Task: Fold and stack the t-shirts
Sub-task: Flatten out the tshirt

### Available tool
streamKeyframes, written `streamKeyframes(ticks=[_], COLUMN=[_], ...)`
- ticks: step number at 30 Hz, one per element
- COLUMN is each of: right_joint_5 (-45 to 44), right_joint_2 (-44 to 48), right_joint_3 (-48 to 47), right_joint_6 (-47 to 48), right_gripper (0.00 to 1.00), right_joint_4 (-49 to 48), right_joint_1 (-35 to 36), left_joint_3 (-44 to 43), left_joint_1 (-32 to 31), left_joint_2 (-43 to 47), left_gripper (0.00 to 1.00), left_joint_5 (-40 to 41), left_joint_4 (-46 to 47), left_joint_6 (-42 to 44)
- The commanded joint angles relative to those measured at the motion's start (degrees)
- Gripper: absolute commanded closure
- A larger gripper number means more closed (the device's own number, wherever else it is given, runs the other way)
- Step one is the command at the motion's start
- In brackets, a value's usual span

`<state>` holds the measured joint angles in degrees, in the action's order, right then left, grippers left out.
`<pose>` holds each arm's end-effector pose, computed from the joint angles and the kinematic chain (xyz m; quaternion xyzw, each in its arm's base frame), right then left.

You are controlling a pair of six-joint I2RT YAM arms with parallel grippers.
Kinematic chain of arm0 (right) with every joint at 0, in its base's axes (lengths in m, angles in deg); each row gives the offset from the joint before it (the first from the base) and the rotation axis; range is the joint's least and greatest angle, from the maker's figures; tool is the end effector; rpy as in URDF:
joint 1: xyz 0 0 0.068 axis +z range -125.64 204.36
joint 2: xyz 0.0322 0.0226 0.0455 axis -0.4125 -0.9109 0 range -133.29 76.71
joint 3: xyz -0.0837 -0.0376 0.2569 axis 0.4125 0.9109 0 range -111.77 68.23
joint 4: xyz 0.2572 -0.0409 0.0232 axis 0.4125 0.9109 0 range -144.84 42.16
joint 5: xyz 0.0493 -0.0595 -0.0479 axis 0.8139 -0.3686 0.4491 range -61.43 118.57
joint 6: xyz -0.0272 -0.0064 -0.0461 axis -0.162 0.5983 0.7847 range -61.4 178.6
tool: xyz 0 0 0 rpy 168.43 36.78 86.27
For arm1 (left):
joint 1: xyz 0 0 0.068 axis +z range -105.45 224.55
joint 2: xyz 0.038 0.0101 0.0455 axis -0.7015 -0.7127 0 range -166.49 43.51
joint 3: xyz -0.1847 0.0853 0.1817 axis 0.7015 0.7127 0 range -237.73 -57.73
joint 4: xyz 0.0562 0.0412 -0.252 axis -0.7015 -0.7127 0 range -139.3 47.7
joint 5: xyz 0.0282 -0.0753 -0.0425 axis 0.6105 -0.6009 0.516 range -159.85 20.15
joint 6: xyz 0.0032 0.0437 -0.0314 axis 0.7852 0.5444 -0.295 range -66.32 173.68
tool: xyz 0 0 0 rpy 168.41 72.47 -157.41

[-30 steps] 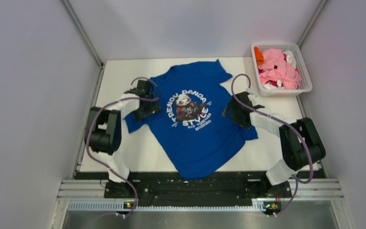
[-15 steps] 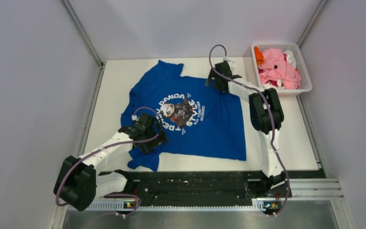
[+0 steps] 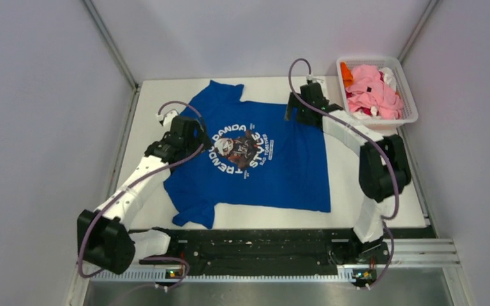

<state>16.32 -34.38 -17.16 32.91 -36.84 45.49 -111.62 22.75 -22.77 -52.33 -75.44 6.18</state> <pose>0.4135 0.1517 0.2325 0.0783 0.9118 0.0653 0.3978 0.2283 -0.0798 0.2842 -0.2597 0.8791 -0.0967 0.3879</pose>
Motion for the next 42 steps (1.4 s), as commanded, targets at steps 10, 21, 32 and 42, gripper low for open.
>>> streamKeyframes(ticks=[10, 21, 32, 42], right_joint_5=[-1.0, -0.3, 3.1, 4.3], right_joint_2=[12.3, 3.3, -9.4, -1.4], right_joint_3=[24.8, 19.0, 3.9, -0.2], right_joint_6=[-5.1, -3.2, -1.1, 1.8], right_gripper=[0.01, 0.01, 0.01, 0.01], right_joint_4=[-4.5, -5.9, -3.9, -0.7], right_joint_1=[5.0, -0.8, -6.7, -6.8], left_joint_3=[-22.6, -33.1, -36.8, -37.6], left_joint_1=[10.2, 15.2, 18.6, 18.2], left_joint_2=[-35.5, -51.0, -55.2, -44.8], left_gripper=[0.01, 0.01, 0.01, 0.01], left_joint_5=[-8.5, -11.8, -11.6, -16.7], left_joint_4=[3.9, 3.3, 2.1, 0.5], left_joint_6=[12.0, 8.6, 1.8, 6.3])
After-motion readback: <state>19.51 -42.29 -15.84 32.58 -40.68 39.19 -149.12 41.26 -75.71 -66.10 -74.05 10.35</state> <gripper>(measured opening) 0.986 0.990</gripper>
